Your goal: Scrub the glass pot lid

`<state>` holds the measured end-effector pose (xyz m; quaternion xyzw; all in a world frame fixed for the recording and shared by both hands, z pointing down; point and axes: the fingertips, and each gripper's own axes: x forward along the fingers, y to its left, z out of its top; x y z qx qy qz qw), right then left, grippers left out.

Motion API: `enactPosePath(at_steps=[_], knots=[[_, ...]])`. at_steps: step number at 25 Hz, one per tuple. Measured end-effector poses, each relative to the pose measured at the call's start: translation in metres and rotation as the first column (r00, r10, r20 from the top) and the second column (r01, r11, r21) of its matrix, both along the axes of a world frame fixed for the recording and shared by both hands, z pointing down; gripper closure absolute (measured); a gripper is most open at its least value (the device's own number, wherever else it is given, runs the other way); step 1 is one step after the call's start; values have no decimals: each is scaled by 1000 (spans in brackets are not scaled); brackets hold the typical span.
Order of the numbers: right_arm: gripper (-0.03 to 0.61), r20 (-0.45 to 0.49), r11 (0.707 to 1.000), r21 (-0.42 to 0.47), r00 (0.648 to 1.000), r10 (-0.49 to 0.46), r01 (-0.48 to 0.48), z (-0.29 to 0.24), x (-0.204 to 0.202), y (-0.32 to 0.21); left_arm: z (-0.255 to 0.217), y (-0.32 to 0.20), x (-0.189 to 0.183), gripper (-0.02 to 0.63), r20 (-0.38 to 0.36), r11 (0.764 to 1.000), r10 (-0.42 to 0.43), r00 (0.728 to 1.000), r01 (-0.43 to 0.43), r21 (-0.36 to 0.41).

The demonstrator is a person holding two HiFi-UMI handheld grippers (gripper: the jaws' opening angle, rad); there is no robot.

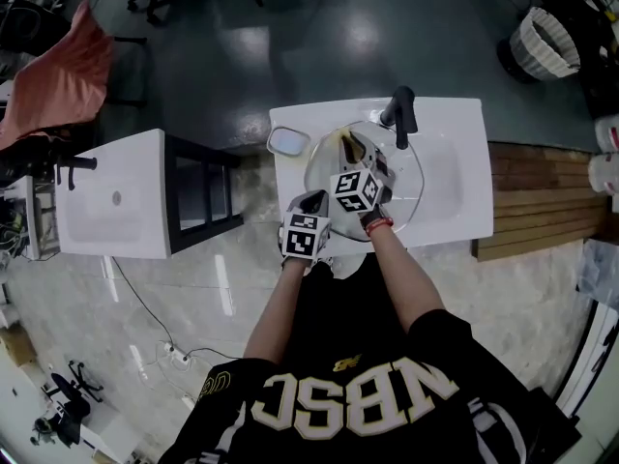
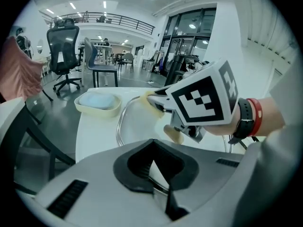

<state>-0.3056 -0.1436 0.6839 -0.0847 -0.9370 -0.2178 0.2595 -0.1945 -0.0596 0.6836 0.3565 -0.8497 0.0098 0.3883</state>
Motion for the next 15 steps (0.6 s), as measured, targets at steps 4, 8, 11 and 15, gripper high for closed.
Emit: enactPosePath(at_steps=[4, 8, 11, 15], knots=[[508, 8, 989, -49, 990, 138, -137, 0, -2, -32, 0, 0, 0, 601, 0, 1000, 4, 1000, -4, 3], [509, 10, 980, -38, 981, 196, -196, 1, 2, -52, 1, 0, 2, 601, -6, 1000, 7, 1000, -7, 6], [508, 8, 977, -34, 977, 212, -212, 2, 5, -60, -1, 0, 2, 601, -14, 1000, 11, 1000, -11, 1], [509, 7, 973, -23, 973, 230, -230, 2, 7, -68, 2, 0, -1, 601, -10, 1000, 4, 1000, -4, 14]])
